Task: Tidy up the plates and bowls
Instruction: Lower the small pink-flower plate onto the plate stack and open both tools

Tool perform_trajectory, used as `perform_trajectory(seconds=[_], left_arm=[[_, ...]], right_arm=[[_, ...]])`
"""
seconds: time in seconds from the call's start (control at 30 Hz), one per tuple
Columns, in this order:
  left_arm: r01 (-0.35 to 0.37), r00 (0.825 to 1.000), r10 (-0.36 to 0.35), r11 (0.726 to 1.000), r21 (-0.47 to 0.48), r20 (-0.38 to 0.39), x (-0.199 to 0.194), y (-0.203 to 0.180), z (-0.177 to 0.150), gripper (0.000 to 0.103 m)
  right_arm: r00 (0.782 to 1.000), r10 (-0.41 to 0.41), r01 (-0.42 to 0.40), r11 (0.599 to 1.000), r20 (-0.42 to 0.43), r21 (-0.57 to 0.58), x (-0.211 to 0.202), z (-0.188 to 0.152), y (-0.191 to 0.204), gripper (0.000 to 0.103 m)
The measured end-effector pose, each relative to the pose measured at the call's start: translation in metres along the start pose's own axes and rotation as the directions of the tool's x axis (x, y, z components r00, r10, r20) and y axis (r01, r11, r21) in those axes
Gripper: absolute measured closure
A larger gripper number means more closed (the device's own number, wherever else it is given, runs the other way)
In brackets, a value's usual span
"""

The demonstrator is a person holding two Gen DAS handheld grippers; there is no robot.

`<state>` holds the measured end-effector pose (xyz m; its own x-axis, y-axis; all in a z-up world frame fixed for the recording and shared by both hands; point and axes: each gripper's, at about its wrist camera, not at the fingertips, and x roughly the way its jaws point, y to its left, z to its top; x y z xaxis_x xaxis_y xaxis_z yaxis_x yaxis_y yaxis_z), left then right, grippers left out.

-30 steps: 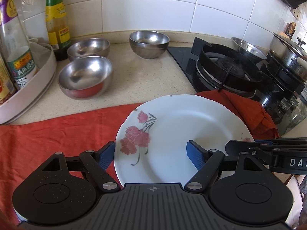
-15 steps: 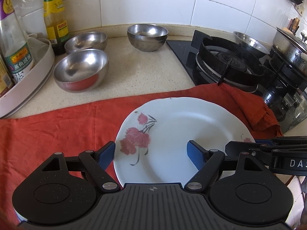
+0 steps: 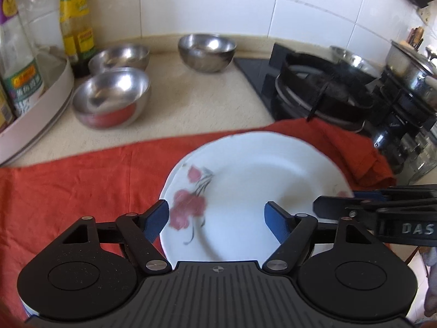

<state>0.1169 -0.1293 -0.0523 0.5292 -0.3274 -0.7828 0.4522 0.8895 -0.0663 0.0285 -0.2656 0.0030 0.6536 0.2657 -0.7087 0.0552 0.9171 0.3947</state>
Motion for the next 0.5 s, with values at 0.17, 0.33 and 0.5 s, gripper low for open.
perform_trajectory(seconds=[0.17,0.33,0.5], left_arm=[[-0.022,1.0,0.022,1.0,-0.017,0.003,-0.002,0.007,0.001,0.017],[-0.051,0.999,0.051,0.998,-0.03,0.004,-0.002,0.016,0.004,0.017],[-0.09,0.996,0.091,0.995,-0.046,0.018,-0.005,0.031,0.01,0.015]], right_arm=[[0.998,-0.031,0.033,0.999,0.053,-0.022,-0.006,0.004,-0.005,0.063],[0.998,-0.02,0.024,0.996,0.051,-0.081,-0.001,0.009,0.003,0.063],[0.998,0.005,0.002,0.995,0.067,-0.099,0.005,0.025,0.012,0.063]])
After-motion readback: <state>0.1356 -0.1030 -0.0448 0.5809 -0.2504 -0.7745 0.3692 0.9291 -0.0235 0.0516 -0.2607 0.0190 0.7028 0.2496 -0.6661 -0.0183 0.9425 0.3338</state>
